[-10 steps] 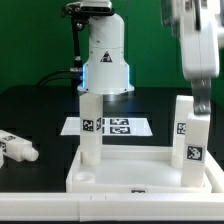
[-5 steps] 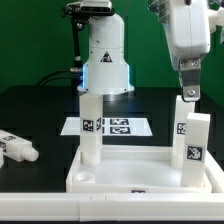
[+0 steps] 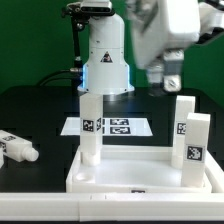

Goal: Assemble desk

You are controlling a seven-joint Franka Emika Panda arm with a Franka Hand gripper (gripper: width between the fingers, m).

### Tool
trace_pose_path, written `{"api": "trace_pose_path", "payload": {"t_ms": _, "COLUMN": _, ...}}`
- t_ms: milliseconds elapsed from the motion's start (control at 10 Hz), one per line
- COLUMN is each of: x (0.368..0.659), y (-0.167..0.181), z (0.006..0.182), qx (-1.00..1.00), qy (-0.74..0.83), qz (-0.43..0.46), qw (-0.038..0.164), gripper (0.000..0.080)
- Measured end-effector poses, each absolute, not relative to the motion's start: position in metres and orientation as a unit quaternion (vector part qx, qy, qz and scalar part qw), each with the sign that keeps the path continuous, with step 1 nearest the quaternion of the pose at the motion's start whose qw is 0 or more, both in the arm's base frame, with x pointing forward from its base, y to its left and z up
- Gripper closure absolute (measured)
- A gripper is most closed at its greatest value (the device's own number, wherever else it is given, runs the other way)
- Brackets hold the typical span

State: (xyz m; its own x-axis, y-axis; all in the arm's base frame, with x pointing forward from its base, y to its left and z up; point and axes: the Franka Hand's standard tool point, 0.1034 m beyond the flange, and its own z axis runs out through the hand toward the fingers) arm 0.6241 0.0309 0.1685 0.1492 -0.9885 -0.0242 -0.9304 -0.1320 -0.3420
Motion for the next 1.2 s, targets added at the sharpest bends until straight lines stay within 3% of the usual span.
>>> {"api": "trace_pose_path", "payload": {"t_ms": 200, "x": 0.622, "y": 0.003, "z": 0.181, "qx": -0.783, "qy": 0.594, "qz": -0.123, "qw": 0.137, "gripper": 0.0151}}
{"api": "trace_pose_path", "payload": {"t_ms": 600, "x": 0.619, "y": -0.001, "z": 0.177, "qx": -0.873, "qy": 0.452, "qz": -0.147, "qw": 0.112, "gripper": 0.0151}}
{"api": "trace_pose_path", "payload": {"t_ms": 800, "x": 0.604, "y": -0.041, "z": 0.169, "qx": -0.928, "qy": 0.318, "qz": -0.178, "qw": 0.075, "gripper": 0.0151}}
{"api": "trace_pose_path", "payload": {"t_ms": 1000, "x": 0.587, "y": -0.092, "z": 0.158, "qx": -0.969, "qy": 0.142, "qz": -0.2, "qw": 0.018, "gripper": 0.0151}}
{"api": "trace_pose_path", "payload": {"t_ms": 1200, "x": 0.587, "y": -0.099, "z": 0.153, "qx": -0.978, "qy": 0.046, "qz": -0.204, "qw": -0.004, "gripper": 0.0151}}
